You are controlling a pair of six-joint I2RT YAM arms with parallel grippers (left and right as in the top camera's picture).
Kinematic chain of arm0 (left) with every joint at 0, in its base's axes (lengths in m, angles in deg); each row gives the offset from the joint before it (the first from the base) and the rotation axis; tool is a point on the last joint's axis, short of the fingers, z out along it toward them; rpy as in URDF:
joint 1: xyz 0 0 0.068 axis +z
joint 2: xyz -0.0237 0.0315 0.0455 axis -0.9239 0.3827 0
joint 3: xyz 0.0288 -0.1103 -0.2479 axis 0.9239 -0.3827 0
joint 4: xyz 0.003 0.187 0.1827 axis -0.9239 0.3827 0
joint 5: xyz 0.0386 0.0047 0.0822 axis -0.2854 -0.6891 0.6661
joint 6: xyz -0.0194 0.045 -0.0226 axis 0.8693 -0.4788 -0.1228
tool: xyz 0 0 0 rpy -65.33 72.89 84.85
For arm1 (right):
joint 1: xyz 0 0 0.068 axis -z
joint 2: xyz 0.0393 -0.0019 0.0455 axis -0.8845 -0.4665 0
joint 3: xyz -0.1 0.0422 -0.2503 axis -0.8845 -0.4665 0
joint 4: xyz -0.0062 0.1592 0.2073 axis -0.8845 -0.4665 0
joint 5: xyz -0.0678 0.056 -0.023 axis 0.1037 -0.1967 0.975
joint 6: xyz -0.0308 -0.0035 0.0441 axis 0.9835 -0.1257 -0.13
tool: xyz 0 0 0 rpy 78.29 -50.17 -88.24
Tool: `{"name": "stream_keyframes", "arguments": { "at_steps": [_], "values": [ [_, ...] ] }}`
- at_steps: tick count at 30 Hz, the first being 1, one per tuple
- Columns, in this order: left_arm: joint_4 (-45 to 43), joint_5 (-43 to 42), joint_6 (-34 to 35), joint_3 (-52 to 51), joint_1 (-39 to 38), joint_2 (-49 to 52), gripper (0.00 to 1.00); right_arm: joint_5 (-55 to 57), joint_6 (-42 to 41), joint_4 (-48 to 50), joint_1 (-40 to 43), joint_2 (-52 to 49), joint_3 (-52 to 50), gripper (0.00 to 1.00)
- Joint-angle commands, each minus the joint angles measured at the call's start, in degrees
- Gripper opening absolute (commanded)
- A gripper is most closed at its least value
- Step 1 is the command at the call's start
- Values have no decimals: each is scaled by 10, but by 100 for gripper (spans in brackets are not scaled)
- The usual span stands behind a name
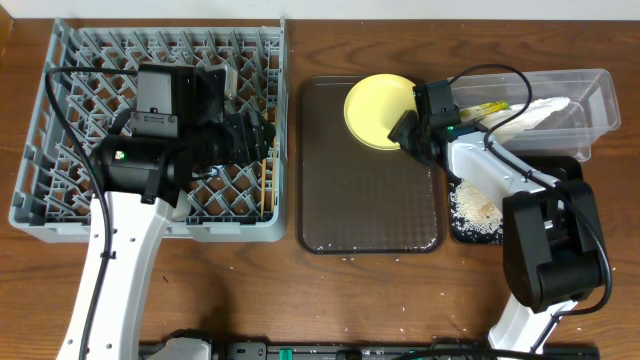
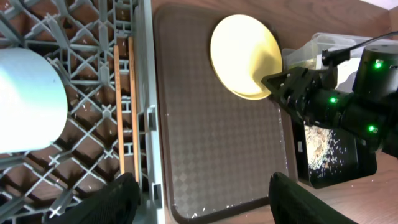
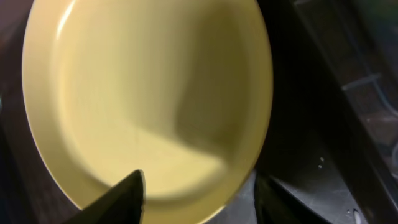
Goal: Sort waste into correct bins and load items into the dishwasher
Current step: 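Reach the right gripper to the yellow plate and grasp its rim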
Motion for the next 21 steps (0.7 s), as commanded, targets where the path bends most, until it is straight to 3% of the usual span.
{"name": "stream_keyframes", "arguments": {
  "at_steps": [1,7,11,13,18,21],
  "values": [
    [6,-10,-4,5,-2,4,68,-57,58,-12,24,10,-9,49],
    [7,-9,-4,5,-2,4,69,-61,188,-7,8,108,-9,53],
    [7,-9,-4,5,-2,4,68,-57,184,-17,-31,127,-9,54],
    [7,-9,-4,5,-2,4,68,-24,150,-20,-55,119,-10,53],
    [8,-9,-4,5,-2,4,69,69,-42,-26,-105,78,-10,50],
    [12,-10,-4,5,-2,4,68,74,-89,-1,-119,51,-10,56]
  ]
}}
